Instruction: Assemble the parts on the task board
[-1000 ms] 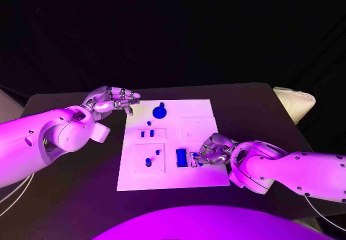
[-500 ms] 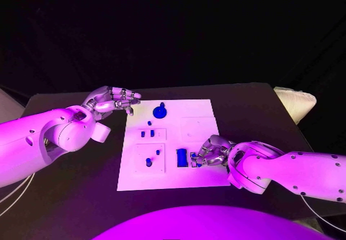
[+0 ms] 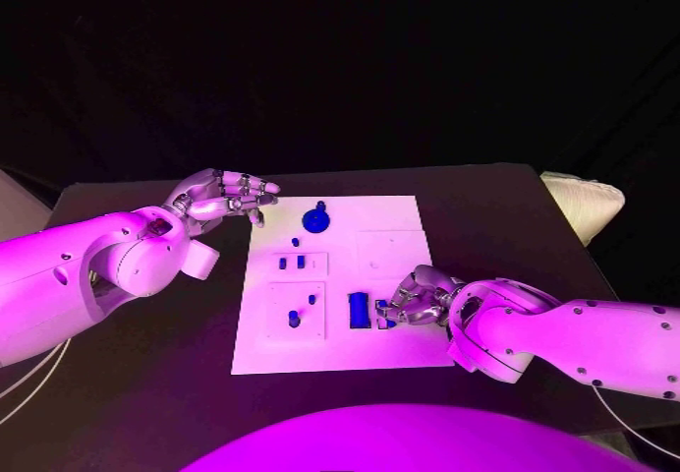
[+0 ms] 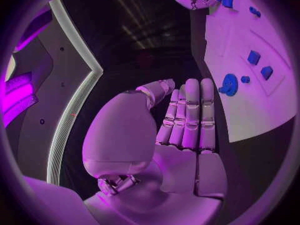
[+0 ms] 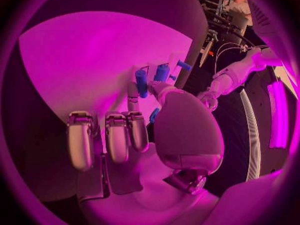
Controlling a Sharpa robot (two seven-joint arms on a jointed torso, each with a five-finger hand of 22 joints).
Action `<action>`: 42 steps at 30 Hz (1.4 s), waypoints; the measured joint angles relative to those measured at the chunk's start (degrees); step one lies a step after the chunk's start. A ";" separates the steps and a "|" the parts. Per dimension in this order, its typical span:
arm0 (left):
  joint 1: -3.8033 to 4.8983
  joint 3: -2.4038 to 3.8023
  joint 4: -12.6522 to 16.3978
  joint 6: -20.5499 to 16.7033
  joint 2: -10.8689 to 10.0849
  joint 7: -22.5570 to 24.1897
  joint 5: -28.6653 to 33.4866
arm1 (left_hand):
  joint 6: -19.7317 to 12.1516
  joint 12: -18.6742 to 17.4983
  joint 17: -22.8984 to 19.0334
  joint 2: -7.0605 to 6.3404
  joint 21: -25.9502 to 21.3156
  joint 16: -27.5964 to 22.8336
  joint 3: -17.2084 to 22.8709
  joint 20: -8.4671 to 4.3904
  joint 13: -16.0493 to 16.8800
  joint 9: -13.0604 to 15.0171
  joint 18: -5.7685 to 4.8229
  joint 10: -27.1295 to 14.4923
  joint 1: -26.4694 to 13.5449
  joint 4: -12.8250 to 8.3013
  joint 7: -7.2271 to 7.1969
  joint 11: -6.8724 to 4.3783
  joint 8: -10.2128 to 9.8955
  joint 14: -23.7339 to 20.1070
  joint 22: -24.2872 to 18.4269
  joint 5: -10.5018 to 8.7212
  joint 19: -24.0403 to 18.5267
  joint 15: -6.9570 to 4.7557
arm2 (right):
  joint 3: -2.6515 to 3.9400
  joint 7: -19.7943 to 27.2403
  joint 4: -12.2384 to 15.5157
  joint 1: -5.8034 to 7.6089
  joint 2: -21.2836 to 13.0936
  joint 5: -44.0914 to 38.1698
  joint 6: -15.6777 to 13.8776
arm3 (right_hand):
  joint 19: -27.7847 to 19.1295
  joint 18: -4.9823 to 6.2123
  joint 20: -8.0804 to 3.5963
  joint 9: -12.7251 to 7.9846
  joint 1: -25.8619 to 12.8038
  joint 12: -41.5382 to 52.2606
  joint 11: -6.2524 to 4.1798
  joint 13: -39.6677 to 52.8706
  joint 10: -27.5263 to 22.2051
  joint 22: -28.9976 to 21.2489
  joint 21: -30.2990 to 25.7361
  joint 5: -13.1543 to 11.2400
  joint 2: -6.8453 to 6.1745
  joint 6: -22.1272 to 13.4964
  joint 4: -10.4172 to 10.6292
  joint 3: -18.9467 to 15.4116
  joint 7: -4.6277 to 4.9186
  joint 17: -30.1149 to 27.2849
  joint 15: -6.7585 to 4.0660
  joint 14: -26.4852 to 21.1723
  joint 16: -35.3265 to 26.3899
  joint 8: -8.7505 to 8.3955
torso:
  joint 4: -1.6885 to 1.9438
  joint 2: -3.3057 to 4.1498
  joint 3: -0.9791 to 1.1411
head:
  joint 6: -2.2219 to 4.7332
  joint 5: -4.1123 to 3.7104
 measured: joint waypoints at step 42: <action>-0.01 -0.01 -1.29 0.05 0.76 0.35 0.82 | 0.00 0.39 0.00 0.34 -0.40 0.00 -0.06 0.00 -0.21 -0.17 0.00 -0.20 -0.44 0.71 0.00 -0.21 0.13 0.00 -0.22 0.00 0.00 0.00 | 0.11 12.92 -2.43 2.37 -3.72 5.11 -1.99 | 0.10 0.59 0.59 -0.77 2.77 -7.94 1.56 -0.01 0.10 -0.03 -11.32 -0.55 -1.36 -5.83 -1.14 -4.14 2.48 -0.02 0.81 0.12 -0.98 -2.29 | -0.18 -0.35 0.02 | 0.00 -0.18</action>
